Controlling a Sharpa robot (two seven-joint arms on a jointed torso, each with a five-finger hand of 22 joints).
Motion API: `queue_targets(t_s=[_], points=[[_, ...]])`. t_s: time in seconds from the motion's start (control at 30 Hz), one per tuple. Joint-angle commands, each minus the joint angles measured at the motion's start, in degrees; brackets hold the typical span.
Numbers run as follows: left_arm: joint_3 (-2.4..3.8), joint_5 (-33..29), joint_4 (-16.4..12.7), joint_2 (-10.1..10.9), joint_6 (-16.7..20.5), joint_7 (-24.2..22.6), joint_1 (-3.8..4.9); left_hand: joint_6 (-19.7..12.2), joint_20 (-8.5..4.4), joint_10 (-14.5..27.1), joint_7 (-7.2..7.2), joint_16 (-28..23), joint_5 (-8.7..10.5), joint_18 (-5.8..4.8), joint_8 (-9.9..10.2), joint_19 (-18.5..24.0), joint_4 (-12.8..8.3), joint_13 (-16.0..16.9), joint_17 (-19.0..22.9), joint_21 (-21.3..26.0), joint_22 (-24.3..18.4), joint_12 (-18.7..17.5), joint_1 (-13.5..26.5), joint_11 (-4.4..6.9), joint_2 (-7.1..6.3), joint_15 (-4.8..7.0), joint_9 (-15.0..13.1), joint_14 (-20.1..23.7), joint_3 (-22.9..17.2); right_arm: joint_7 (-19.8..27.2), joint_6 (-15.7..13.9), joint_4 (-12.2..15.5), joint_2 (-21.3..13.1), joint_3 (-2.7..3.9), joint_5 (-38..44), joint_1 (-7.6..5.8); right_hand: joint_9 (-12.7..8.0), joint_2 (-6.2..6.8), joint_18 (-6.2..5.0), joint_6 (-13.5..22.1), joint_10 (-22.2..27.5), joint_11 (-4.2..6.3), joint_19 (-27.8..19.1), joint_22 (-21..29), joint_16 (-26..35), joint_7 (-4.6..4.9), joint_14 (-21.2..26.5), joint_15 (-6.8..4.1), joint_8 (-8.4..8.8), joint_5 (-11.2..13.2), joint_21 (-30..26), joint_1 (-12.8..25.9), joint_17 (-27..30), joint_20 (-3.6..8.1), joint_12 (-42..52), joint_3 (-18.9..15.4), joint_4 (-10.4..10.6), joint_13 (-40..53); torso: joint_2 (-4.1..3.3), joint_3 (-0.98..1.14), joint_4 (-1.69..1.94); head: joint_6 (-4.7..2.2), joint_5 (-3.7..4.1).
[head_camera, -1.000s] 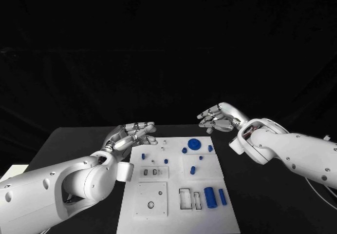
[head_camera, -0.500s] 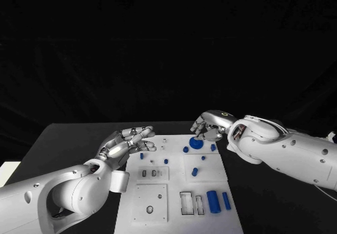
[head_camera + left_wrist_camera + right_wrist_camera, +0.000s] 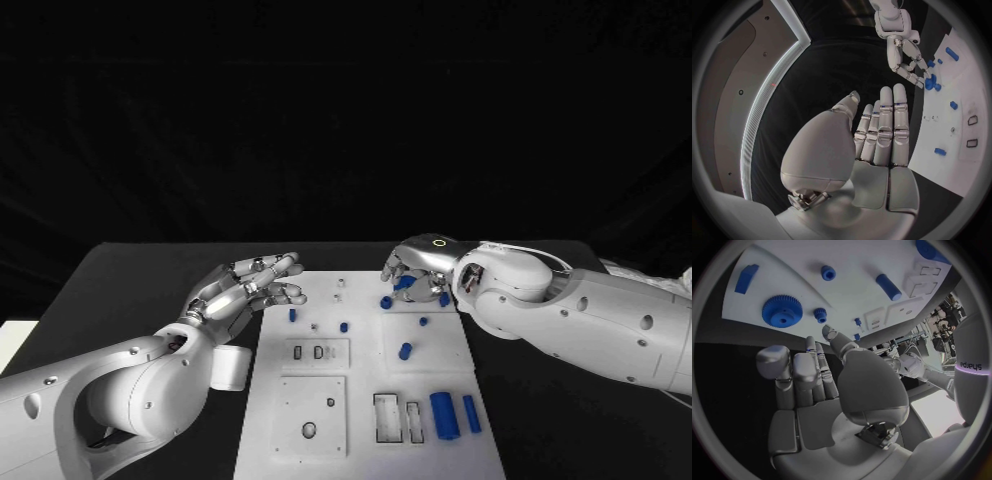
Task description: Assemble the parts on the task board
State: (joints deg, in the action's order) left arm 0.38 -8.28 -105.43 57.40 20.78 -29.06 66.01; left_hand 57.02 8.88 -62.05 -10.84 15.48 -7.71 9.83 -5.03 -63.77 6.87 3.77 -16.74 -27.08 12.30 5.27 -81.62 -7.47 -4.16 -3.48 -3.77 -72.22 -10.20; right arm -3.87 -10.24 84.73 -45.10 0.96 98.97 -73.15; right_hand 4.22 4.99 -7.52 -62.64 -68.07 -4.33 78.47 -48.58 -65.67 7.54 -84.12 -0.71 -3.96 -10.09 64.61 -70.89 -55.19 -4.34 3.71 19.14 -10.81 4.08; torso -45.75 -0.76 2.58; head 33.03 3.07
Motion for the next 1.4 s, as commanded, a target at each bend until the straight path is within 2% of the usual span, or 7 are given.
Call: queue_targets(t_s=[0.03,0.2,0.47,0.8,0.97,1.23,1.4], points=[[0.05,-0.34,0.08,0.02,-0.75,-0.89,0.13,0.31,0.12,-0.13,-0.17,-0.25,0.37,0.47,0.43,-0.31,-0.03,-0.04,-0.12,-0.34,0.09,-0.36,0.48,-0.14,0.05,0.06,0.06,-0.19,-0.20,-0.61,3.58,0.31,0.09,0.03,3.67,0.05,0.07,0.48,0.62,0.18,0.37,-0.06,-0.26,-0.60,-0.51,-0.04,-1.90,0.33,0.22,0.19,0.54,-0.17,-0.52,-0.33,-0.09,0.02,0.45,-0.07,-0.51,-0.26,0.45,0.22,0.31],[0.06,-0.39,0.16,0.12,-0.69,-0.89,0.16,0.26,0.14,-0.08,-0.22,-0.32,0.37,0.45,0.54,-0.22,-0.06,-0.04,-0.26,-0.38,0.12,-0.48,0.56,-0.18,0.03,0.02,0.07,-0.10,-0.18,-0.86,4.59,0.46,0.28,0.03,4.51,0.09,0.10,0.57,0.68,0.10,0.38,-0.07,-0.27,-1.31,-1.17,0.01,-1.95,0.34,0.20,0.16,1.17,-0.28,-1.23,-0.36,-0.07,0.13,0.74,-0.09,-0.75,-0.20,0.34,-0.10,0.39],[0.06,-0.42,0.09,0.12,-0.69,-0.81,0.21,0.23,0.16,-0.05,-0.24,-0.39,0.36,0.44,0.61,-0.15,-0.09,-0.03,-0.35,-0.40,0.13,-0.57,0.59,-0.20,0.02,0.00,0.07,-0.03,-0.19,-1.25,5.73,0.33,0.61,0.02,5.14,0.14,0.19,0.50,0.77,-0.24,0.13,-0.04,-0.35,-2.42,-2.12,-0.01,-1.95,0.31,0.13,0.33,2.22,-0.47,-2.15,-0.41,-0.01,0.47,1.47,-0.08,-1.15,-0.30,0.74,-0.17,0.81],[0.07,-0.43,-0.03,0.13,-0.64,-0.68,0.25,0.15,0.20,0.04,-0.32,-0.53,0.34,0.43,0.79,0.05,-0.20,-0.03,-0.60,-0.46,0.18,-0.78,0.60,-0.27,0.07,-0.06,0.07,0.14,-0.25,-1.44,6.58,-0.80,1.39,0.01,5.86,0.33,0.34,-0.64,0.98,-0.93,-0.38,0.08,-0.38,-4.43,-3.37,-0.06,-1.92,0.25,0.07,0.96,3.94,-1.37,-3.29,-0.48,-0.02,2.46,2.68,-0.14,-1.58,-0.40,1.07,-0.10,1.01],[0.07,-0.51,0.01,0.12,-0.61,-0.57,0.27,0.14,0.21,0.06,-0.33,-0.57,0.33,0.43,0.83,0.09,-0.23,-0.03,-0.66,-0.47,0.19,-0.83,0.59,-0.28,0.11,-0.07,0.07,0.18,-0.29,-1.51,7.10,-0.82,1.58,0.01,6.49,0.42,0.53,-1.11,1.14,-1.79,-1.39,0.32,-0.16,-5.86,-4.19,-0.21,-1.97,0.06,-0.13,1.26,5.08,-1.70,-4.10,-0.39,0.15,3.81,3.40,-0.04,-1.74,-0.47,1.18,-0.13,1.71],[0.07,-0.64,0.15,0.08,-0.65,-0.31,0.30,0.05,0.27,0.22,-0.42,-0.79,0.32,0.40,1.01,0.37,-0.37,-0.03,-0.93,-0.52,0.23,-1.09,0.56,-0.38,0.23,-0.17,0.06,0.45,-0.43,-1.74,6.79,-0.94,1.60,0.01,6.75,0.48,1.10,-1.33,1.55,-3.86,-3.63,1.03,0.52,-8.80,-5.32,-0.83,-2.02,-0.51,-0.71,2.19,7.20,-1.96,-5.20,-0.01,0.47,5.45,4.63,0.27,-1.87,-0.52,1.31,0.12,1.54],[0.07,-0.66,0.19,0.06,-0.70,-0.24,0.31,0.05,0.27,0.22,-0.42,-0.79,0.32,0.40,1.01,0.37,-0.37,-0.03,-0.93,-0.52,0.23,-1.09,0.56,-0.38,0.23,-0.17,0.06,0.45,-0.43,-1.39,4.06,-0.57,1.47,0.01,6.84,0.50,1.45,-1.32,1.73,-4.66,-4.59,1.31,0.76,-9.99,-5.80,-1.05,-1.98,-0.81,-0.80,2.45,8.11,-2.52,-5.59,0.28,0.34,6.51,5.02,0.41,-1.95,-0.60,1.40,0.15,1.51]])
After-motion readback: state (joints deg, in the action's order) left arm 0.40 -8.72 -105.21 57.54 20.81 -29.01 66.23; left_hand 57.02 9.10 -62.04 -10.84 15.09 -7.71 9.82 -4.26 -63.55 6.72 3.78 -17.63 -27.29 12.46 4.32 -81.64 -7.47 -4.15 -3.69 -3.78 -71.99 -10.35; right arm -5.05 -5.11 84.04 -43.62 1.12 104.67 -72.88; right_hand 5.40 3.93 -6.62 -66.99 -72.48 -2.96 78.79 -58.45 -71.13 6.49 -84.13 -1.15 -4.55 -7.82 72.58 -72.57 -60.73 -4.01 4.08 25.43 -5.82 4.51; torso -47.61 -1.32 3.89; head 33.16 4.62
